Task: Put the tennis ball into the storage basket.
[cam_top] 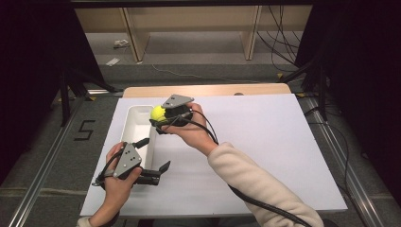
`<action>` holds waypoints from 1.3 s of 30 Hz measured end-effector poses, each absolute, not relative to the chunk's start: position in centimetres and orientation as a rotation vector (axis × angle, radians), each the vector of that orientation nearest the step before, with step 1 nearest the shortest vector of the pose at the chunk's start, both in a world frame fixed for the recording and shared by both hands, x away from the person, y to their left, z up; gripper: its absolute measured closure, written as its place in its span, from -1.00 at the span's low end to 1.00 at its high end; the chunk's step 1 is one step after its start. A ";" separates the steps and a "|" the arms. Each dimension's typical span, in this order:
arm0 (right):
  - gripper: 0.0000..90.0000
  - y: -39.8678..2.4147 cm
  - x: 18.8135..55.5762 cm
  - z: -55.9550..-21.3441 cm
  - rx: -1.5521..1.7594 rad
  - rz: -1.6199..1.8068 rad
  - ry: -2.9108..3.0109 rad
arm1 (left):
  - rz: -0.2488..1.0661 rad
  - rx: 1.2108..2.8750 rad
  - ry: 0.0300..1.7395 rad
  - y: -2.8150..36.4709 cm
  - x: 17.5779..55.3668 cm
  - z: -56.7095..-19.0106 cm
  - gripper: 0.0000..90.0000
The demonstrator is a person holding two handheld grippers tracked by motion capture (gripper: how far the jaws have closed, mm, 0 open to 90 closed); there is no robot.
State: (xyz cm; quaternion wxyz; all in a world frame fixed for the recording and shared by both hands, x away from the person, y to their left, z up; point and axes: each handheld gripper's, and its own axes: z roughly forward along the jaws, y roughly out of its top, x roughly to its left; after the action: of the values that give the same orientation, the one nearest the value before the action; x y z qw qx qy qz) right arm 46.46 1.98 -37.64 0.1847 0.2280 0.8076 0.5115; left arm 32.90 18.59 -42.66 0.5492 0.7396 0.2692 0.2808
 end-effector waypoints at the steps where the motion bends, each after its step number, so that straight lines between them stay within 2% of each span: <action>1: -0.41 2.1 46.5 -37.6 0.644 1.441 2.276 | 0.664 1.753 0.635 18.6 32.9 -42.7 -1.00; 39: -0.41 4.0 47.4 -37.3 0.632 1.435 2.310 | 0.658 1.761 0.626 18.4 32.8 -42.7 -1.00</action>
State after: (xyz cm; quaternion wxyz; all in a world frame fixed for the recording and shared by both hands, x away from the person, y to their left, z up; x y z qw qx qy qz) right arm 47.45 4.03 -37.28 0.1740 0.2228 0.8147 0.5063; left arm 32.83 18.40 -42.70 0.5480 0.7434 0.2643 0.2778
